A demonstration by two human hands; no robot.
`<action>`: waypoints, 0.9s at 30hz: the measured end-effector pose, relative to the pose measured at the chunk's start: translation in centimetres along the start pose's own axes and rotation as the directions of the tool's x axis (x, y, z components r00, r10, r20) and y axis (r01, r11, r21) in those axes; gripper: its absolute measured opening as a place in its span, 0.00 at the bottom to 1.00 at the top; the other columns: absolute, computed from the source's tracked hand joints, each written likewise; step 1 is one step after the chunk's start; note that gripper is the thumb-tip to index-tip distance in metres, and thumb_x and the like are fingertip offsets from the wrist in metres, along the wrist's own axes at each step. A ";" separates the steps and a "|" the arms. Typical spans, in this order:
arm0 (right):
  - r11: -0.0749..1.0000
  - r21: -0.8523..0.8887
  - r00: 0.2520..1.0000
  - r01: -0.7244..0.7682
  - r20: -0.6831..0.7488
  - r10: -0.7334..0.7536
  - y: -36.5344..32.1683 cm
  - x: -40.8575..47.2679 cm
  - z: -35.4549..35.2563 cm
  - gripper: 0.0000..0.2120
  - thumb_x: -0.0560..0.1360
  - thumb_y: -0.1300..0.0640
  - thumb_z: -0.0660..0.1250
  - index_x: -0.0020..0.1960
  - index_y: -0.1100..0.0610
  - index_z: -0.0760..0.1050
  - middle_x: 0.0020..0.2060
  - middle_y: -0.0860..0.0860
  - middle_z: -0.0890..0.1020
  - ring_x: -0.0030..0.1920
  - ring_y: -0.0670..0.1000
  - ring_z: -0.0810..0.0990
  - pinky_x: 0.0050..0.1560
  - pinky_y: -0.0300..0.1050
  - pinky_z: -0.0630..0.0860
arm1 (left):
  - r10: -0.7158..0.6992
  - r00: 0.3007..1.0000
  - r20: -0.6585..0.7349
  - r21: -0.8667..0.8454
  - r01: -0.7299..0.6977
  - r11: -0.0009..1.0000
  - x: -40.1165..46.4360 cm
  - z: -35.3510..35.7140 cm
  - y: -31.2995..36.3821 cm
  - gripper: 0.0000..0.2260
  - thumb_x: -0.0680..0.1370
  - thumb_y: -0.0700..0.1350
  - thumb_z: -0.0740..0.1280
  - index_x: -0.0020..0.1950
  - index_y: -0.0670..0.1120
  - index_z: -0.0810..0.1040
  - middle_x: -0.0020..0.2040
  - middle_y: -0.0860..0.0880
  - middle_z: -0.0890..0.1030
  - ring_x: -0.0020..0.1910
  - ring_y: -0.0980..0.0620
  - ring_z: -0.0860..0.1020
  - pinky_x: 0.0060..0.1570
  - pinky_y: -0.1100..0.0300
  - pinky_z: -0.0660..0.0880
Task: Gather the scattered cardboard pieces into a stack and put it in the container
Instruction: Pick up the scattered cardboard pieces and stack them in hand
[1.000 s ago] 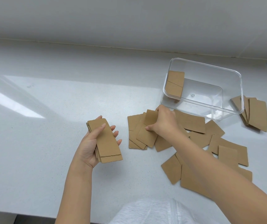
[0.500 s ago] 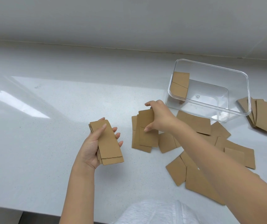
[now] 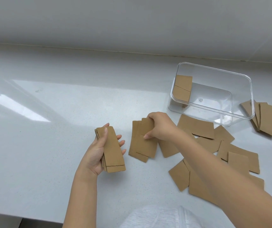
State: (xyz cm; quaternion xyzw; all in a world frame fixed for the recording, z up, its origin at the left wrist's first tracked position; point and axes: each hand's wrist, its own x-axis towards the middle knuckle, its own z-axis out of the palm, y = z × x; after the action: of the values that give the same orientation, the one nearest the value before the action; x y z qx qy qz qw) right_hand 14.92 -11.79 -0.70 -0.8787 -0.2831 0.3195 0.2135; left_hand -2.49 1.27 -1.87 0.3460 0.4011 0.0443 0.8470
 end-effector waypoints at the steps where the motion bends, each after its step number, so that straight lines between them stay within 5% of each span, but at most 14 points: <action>1: 0.998 0.065 1.000 0.004 0.015 -0.005 0.0 -0.4 -0.8 0.19 0.61 0.58 0.79 0.48 0.61 0.76 0.46 0.53 0.79 0.47 0.53 0.78 0.44 0.47 0.77 | 0.009 1.000 0.007 0.008 -0.009 1.000 0.0 0.1 0.0 0.21 0.71 0.56 0.65 0.64 0.57 0.73 0.56 0.39 0.79 0.46 0.45 0.84 0.38 0.48 0.81; 7: 0.901 0.434 0.967 -0.011 0.235 -0.102 -0.9 -3.8 -4.3 0.13 0.69 0.63 0.73 0.52 0.64 0.77 0.44 0.54 0.82 0.43 0.49 0.81 0.42 0.38 0.80 | -0.015 0.977 0.211 0.126 -0.012 0.992 0.1 1.6 -0.4 0.29 0.72 0.66 0.52 0.71 0.57 0.65 0.60 0.45 0.81 0.57 0.46 0.80 0.50 0.50 0.79; 10: 0.923 0.384 0.992 0.040 0.097 -0.084 -1.8 -5.2 -2.6 0.14 0.64 0.61 0.77 0.47 0.61 0.78 0.41 0.49 0.80 0.40 0.48 0.79 0.38 0.38 0.79 | -0.091 0.930 0.356 0.173 0.030 0.984 -0.1 3.4 -1.5 0.33 0.70 0.68 0.54 0.71 0.54 0.67 0.63 0.45 0.79 0.57 0.42 0.79 0.49 0.48 0.79; 12: 0.936 0.342 0.996 0.088 -0.042 -0.078 -2.2 -6.2 -1.0 0.16 0.61 0.59 0.79 0.44 0.58 0.76 0.38 0.39 0.74 0.40 0.44 0.76 0.35 0.33 0.76 | -0.142 0.899 0.414 0.191 0.066 0.979 -0.3 4.4 -2.0 0.36 0.65 0.67 0.66 0.70 0.53 0.68 0.61 0.43 0.79 0.51 0.40 0.81 0.43 0.49 0.79; 15: 0.939 0.266 0.965 0.216 -0.203 -0.164 -1.1 -7.0 1.2 0.22 0.63 0.52 0.77 0.55 0.49 0.75 0.46 0.41 0.71 0.51 0.44 0.72 0.49 0.34 0.73 | -0.142 0.887 0.439 0.140 0.088 0.986 -0.3 4.3 -2.7 0.38 0.59 0.56 0.79 0.67 0.53 0.72 0.50 0.43 0.82 0.39 0.44 0.81 0.36 0.53 0.79; 17: 0.927 0.300 0.931 0.226 -0.345 -0.115 0.4 -7.3 1.6 0.23 0.67 0.49 0.74 0.61 0.49 0.72 0.50 0.44 0.72 0.52 0.43 0.72 0.48 0.30 0.68 | -0.102 0.886 0.452 0.019 0.105 0.994 0.0 3.9 -3.0 0.37 0.60 0.50 0.80 0.67 0.58 0.71 0.48 0.43 0.80 0.38 0.46 0.79 0.37 0.53 0.79; 20: 0.960 0.281 0.862 -0.009 -0.484 0.150 3.6 -7.2 0.5 0.23 0.70 0.48 0.70 0.62 0.52 0.69 0.55 0.47 0.72 0.59 0.49 0.71 0.55 0.40 0.70 | -0.057 0.904 0.424 -0.142 0.129 0.981 0.8 3.3 -3.0 0.40 0.58 0.45 0.81 0.66 0.62 0.70 0.48 0.44 0.78 0.40 0.48 0.78 0.41 0.53 0.78; 23: 0.938 0.047 0.863 -0.343 -0.380 0.334 6.4 -6.8 -0.5 0.37 0.67 0.41 0.71 0.68 0.56 0.61 0.63 0.54 0.69 0.64 0.56 0.67 0.60 0.49 0.69 | 0.009 0.911 0.412 -0.245 0.101 0.964 1.2 3.1 -2.9 0.37 0.58 0.47 0.82 0.64 0.61 0.73 0.47 0.45 0.80 0.42 0.48 0.80 0.42 0.52 0.79; 27: 0.899 -0.122 0.867 -0.420 -0.347 0.358 7.0 -6.5 0.2 0.42 0.62 0.40 0.75 0.67 0.55 0.61 0.60 0.54 0.72 0.61 0.56 0.69 0.60 0.48 0.67 | 0.079 0.922 0.378 -0.346 0.061 0.936 1.5 3.8 -2.9 0.27 0.58 0.48 0.81 0.55 0.55 0.78 0.49 0.46 0.81 0.44 0.49 0.81 0.42 0.52 0.79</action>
State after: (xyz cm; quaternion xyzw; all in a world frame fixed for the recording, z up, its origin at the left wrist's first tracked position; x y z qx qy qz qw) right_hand 13.14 -21.14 -1.87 -0.9738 -0.0913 0.1821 0.1007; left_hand 0.66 -2.49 -2.92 0.1930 0.2103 0.0501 0.9571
